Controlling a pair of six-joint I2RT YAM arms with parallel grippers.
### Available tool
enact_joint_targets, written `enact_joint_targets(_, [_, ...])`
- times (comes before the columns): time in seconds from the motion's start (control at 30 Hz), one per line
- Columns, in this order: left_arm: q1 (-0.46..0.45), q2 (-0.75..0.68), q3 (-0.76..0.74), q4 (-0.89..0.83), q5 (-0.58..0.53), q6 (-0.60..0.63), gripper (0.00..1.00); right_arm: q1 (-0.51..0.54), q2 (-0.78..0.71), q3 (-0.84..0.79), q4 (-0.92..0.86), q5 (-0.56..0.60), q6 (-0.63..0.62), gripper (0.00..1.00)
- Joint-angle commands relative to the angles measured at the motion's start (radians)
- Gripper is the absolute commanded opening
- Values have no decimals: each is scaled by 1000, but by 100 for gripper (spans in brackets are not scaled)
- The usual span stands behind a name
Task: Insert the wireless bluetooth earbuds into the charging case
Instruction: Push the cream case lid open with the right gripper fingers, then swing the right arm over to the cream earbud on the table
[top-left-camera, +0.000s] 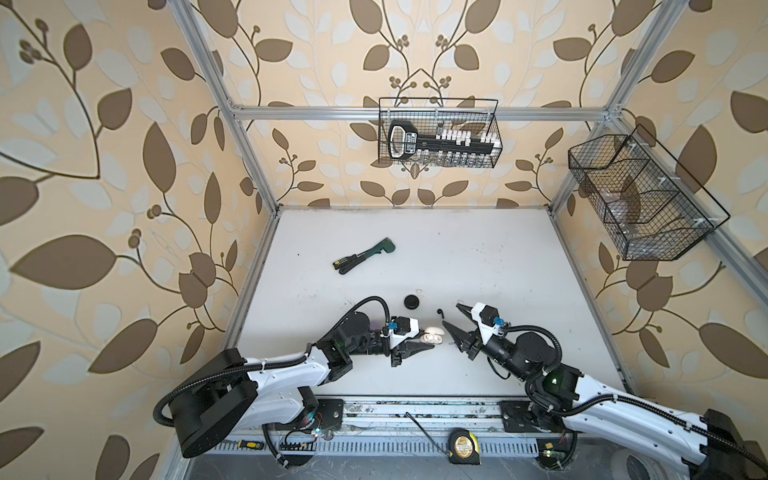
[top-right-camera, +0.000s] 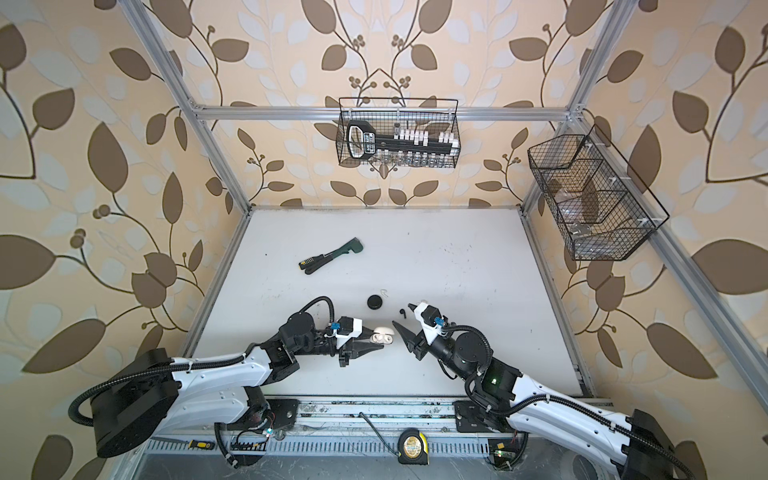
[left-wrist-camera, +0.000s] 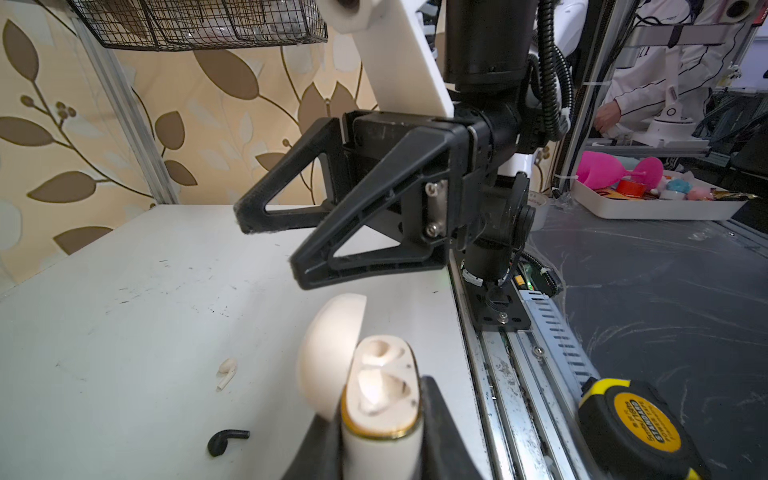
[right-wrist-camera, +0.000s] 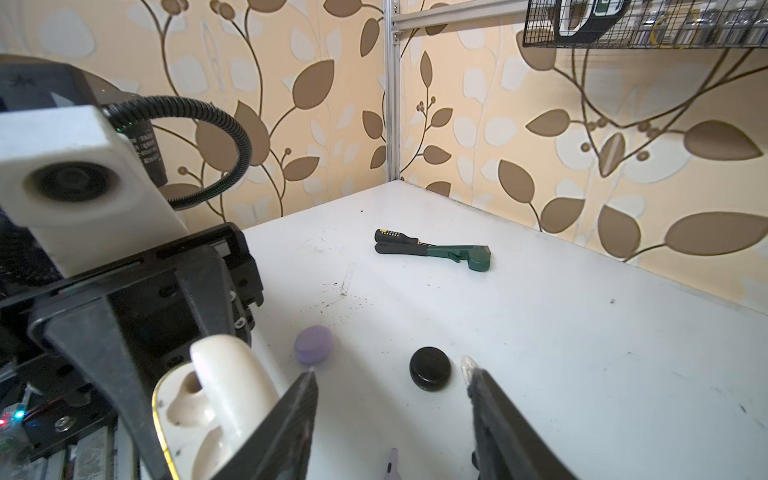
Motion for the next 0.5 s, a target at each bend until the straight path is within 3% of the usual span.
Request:
enact_joint_targets(0.0, [-7,11,-15,162,13,-28,0,-3,-12,23,-12,44,32,63])
enact_joint_targets(0.47, [-5,92,-45,332,-23,-93,0,-37,-31,53,-114,197,130,88])
